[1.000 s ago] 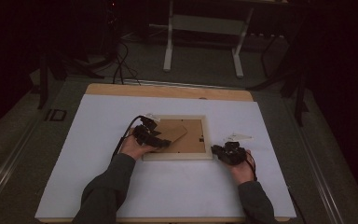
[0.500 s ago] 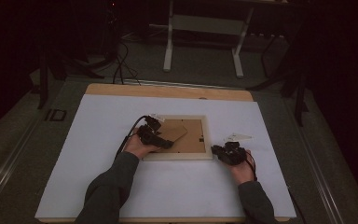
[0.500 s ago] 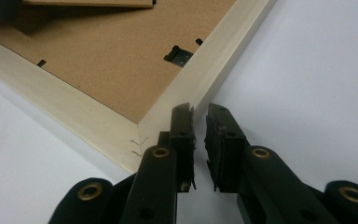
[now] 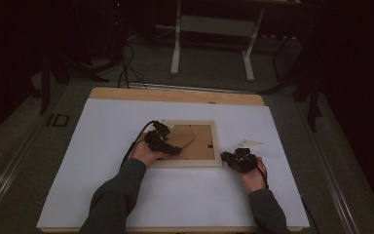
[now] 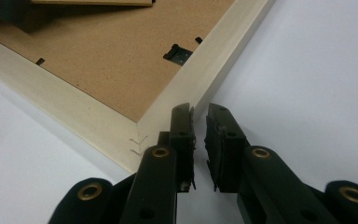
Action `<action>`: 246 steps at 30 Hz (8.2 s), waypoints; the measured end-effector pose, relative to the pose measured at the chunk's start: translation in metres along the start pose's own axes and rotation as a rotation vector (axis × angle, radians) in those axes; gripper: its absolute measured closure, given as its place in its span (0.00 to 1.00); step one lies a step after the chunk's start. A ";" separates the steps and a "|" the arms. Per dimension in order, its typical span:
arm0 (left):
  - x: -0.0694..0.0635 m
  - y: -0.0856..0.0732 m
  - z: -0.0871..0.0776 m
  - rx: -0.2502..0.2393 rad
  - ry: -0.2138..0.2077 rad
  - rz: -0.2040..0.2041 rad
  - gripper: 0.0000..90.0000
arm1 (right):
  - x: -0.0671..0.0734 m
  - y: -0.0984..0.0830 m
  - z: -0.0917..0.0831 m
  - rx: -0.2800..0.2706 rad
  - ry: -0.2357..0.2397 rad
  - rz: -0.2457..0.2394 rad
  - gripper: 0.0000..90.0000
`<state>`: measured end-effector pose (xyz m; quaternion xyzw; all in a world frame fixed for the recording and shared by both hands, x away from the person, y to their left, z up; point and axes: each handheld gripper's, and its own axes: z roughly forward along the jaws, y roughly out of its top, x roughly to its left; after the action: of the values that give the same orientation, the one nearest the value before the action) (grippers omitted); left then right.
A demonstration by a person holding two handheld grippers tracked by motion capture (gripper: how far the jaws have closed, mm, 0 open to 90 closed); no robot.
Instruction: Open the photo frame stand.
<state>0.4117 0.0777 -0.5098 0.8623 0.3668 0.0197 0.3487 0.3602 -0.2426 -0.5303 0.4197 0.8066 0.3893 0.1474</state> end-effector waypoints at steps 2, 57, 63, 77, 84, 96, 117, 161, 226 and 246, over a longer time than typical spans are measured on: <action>-0.002 0.000 0.000 0.000 0.013 0.008 0.42 | 0.000 0.000 0.000 0.001 0.000 0.000 0.90; -0.047 -0.008 -0.018 -0.108 0.239 0.206 0.42 | 0.001 0.010 -0.010 -0.023 0.005 -0.005 0.83; -0.052 -0.011 -0.019 -0.126 0.266 0.226 0.42 | 0.000 0.011 -0.011 -0.026 0.011 -0.003 0.82; -0.063 -0.017 -0.022 -0.156 0.313 0.256 0.42 | 0.003 0.014 -0.012 -0.028 0.023 -0.004 0.77; -0.067 -0.019 -0.023 -0.172 0.330 0.268 0.42 | 0.004 0.015 -0.011 -0.026 0.032 0.004 0.76; -0.075 -0.023 -0.025 -0.192 0.366 0.295 0.42 | 0.008 0.016 -0.011 -0.023 0.038 0.007 0.75; -0.083 -0.027 -0.026 -0.213 0.396 0.324 0.42 | 0.005 0.031 -0.011 -0.023 0.038 0.009 0.73; -0.094 -0.034 -0.028 -0.270 0.451 0.410 0.42 | -0.024 0.080 -0.004 0.067 0.157 0.050 0.59; -0.048 -0.036 -0.039 -0.228 -0.046 0.039 0.68 | -0.018 0.074 -0.011 0.025 0.157 0.054 0.64; -0.056 -0.036 -0.041 -0.241 -0.015 0.097 0.78 | -0.011 0.077 -0.020 -0.023 0.121 0.014 0.66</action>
<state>0.3370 0.0827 -0.4886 0.8310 0.3169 0.0740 0.4510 0.3984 -0.2348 -0.4606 0.3993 0.8065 0.4244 0.1004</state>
